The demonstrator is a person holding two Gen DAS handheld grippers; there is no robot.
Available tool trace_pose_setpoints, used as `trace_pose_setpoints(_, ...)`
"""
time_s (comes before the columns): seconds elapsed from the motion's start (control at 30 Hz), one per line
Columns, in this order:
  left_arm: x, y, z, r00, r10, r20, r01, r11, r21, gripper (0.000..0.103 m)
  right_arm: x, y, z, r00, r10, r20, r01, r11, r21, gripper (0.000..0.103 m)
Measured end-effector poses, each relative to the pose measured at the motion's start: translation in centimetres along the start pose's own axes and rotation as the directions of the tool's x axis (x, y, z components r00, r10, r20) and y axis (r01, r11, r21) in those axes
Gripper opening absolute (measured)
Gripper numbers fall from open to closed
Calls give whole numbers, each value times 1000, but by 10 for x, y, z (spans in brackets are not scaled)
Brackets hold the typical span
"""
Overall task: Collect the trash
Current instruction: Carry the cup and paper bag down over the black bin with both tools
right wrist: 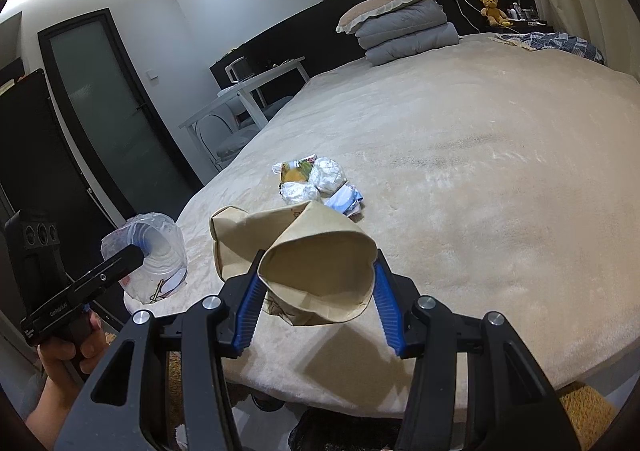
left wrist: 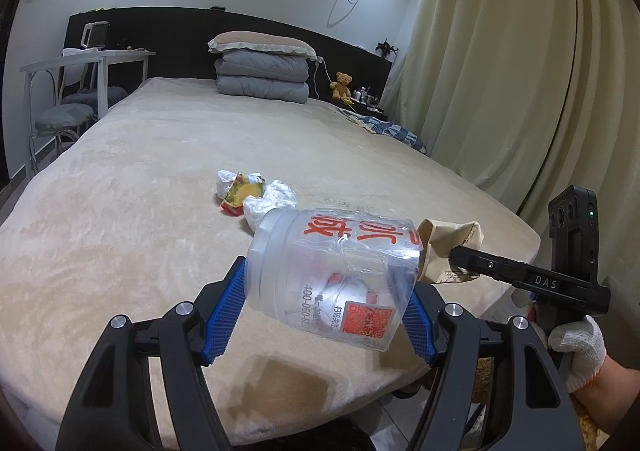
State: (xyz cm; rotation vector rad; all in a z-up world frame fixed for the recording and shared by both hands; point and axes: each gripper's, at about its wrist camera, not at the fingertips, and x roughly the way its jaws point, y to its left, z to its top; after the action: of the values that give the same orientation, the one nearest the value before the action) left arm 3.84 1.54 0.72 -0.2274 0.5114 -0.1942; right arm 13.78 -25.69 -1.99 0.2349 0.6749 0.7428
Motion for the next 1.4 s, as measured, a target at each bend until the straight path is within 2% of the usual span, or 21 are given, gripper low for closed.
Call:
trace_pose_setpoints(0.4,-24,-13,-38,1000,3,-12,-4,998,-69,68,-22,15,-40,999,23,-25,-23,1000,5,51)
trace_pose_setpoints(0.93,-35,-29,-83,995,-13,-96,0,991,-135,68,-27,22,-77,993,7,-117,-5,1000,18,52)
trace_pose_setpoints(1.2,-22,-36,-103,981,-5,-195,-23,990,-139,68,-17,18,-96,977,-34,-210,38,999,17,52)
trace_pose_setpoints(1.4,-7,-33,-115,961,1,-277,-45,987,-154,68,-3,12,-109,951,-73,-301,83,996,19,52)
